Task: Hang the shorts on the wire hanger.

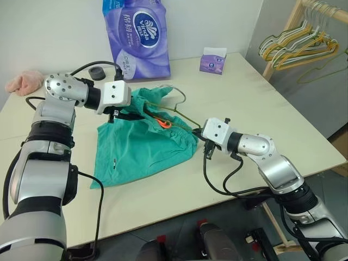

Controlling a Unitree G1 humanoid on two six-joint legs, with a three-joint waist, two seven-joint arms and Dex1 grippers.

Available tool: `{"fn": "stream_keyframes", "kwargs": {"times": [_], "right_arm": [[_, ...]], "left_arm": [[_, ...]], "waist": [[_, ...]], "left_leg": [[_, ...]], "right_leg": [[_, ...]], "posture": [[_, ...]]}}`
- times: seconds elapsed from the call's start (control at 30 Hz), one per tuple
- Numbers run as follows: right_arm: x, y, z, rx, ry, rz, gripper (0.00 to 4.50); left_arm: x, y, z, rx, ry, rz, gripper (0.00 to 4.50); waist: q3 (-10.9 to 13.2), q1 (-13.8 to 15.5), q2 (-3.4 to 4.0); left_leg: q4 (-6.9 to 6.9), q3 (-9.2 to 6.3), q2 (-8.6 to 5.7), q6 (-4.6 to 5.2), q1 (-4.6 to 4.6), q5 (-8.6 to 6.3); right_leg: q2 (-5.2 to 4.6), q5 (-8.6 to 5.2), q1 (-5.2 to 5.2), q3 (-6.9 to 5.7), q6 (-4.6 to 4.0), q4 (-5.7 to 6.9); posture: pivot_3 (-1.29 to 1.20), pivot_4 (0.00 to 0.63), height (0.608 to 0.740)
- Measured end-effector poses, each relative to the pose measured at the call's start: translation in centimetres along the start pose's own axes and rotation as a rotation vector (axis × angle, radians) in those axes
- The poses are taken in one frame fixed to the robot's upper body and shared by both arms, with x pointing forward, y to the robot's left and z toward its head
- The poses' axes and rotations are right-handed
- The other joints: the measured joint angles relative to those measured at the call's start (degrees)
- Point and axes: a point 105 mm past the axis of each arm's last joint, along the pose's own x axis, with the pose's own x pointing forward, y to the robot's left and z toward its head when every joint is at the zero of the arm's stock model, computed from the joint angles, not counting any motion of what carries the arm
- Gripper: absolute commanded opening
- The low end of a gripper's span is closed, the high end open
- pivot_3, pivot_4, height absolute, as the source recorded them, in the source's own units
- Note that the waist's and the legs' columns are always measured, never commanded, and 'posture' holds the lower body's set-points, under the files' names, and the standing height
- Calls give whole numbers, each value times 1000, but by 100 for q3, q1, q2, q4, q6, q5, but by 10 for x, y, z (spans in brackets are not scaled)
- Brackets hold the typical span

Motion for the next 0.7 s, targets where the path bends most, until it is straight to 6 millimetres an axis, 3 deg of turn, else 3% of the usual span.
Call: {"fn": "stream_keyframes", "kwargs": {"times": [0.13, 0.27, 0.47, 0.6, 0.7], "right_arm": [[-1, -2, -2, -29, 9, -7, 0], [-3, -2, -3, -69, 14, 8, 0], [-17, -7, -7, -141, 10, 24, 1760], [-47, -17, -33, -160, 103, 19, 3189], [-77, -28, -59, -74, 194, -53, 4262]], "left_arm": [[2, -8, -3, -13, 6, -43, 18], [3, -12, -3, -17, 8, -58, 18], [11, -16, 0, -29, -8, -73, 0], [13, -18, -2, -68, -11, -63, 0], [13, -21, -10, -116, 1, -39, 0]], "waist": [[0, -1, 0], [0, -1, -1], [-2, 15, -2], [-3, 26, -3], [-9, 23, -12]], "left_leg": [[2, 0, 0, -1, 0, 0], [3, -1, 0, -1, -1, 0], [8, -1, -1, 0, -1, 0], [14, 2, -5, 1, -1, 0], [15, -3, -2, 1, 1, -1]], "right_leg": [[0, 0, 0, 0, 0, 1], [0, 0, 0, 0, 0, 2], [-1, 0, 2, -1, 0, 3], [-5, 0, 6, 0, 1, 2], [-4, 0, 8, -2, 1, 5]], "posture": [[-224, 86, 740], [-222, 87, 740], [-216, 86, 740], [-215, 88, 740], [-215, 89, 740]]}}
